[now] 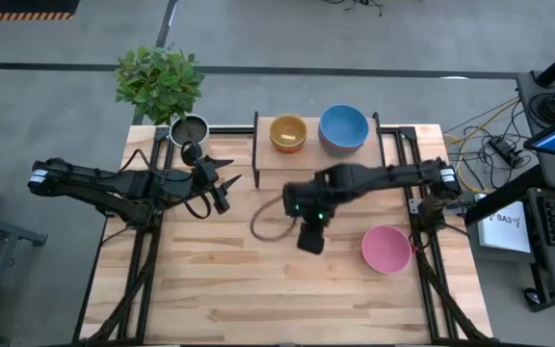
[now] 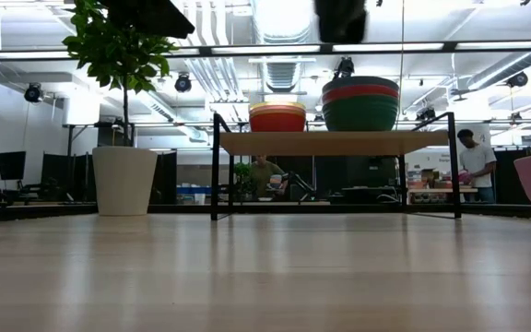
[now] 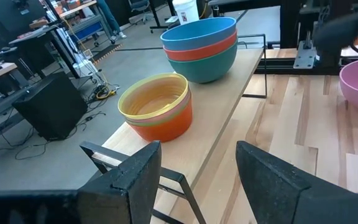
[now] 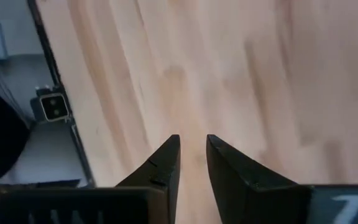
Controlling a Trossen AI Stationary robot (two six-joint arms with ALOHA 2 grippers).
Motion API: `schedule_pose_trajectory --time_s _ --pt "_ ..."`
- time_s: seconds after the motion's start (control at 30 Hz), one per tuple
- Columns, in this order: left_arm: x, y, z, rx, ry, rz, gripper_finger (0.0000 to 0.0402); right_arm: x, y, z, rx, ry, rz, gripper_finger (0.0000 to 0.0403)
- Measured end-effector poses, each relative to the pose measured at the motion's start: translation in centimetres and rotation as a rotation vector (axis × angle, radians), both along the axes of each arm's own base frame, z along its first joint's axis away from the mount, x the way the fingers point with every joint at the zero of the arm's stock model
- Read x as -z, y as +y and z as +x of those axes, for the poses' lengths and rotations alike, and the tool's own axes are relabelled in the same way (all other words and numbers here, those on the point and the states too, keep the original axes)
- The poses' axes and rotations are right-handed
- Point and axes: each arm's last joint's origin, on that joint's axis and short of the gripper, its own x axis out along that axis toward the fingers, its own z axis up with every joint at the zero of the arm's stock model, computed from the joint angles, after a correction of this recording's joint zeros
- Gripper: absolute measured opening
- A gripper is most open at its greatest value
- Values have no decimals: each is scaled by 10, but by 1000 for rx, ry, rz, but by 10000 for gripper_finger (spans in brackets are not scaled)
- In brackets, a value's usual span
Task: Place and stack bowls onto a shelf
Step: Stack the large pink bowl on top of the large blue bowl on the shelf
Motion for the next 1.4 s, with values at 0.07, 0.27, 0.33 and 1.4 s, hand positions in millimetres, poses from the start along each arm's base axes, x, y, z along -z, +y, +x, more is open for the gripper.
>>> schedule_pose_trajectory --time_s 0.07,0.27,0.33,1.4 --pt "0 0 0 0 -2 -2 191 10 10 -7 55 67 19 77" --pt "0 0 0 -2 -5 -6 191 34 29 -39 304 248 15 91" --pt "0 0 0 -2 -6 -6 191 42 33 -51 406 304 6 91" --pt "0 0 0 -1 -5 -6 191 142 48 -108 720 633 -153 91"
